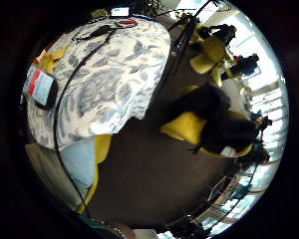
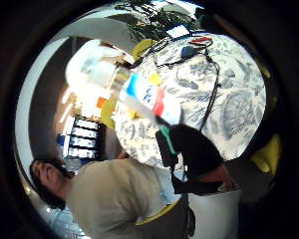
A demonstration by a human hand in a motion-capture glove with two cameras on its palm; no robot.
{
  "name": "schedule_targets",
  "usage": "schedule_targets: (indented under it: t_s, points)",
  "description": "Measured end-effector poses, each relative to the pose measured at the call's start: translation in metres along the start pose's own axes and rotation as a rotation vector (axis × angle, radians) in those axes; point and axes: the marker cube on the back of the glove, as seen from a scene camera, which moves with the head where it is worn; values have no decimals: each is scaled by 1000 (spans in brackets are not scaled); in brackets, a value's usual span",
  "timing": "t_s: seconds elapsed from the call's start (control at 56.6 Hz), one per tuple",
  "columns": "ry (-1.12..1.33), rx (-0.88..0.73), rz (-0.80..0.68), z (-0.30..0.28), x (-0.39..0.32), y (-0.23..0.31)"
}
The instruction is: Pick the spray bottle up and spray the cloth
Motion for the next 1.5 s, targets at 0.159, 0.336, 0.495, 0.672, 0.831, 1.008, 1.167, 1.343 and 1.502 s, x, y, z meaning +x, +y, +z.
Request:
schedule_targets:
  t_s: [0.159, 0.336, 0.495, 0.672, 0.831, 1.008, 1.167, 1.343, 1.502]
  points:
    - [-433, -2, -24, 24, -31, -7]
    - [-566, 82, 32, 45, -53, -34]
    - [-706, 114, 22, 57, -67, -48]
    - [-792, 229, -85, 58, -73, -46]
    - [-970, 201, -75, 54, -73, -40]
    - [-932, 219, -23, 47, -61, -30]
    - [-916, 123, -42, 43, -52, -7]
    - [-783, 64, -29, 46, -31, 27]
    - [-702, 62, 6, 35, -14, 71]
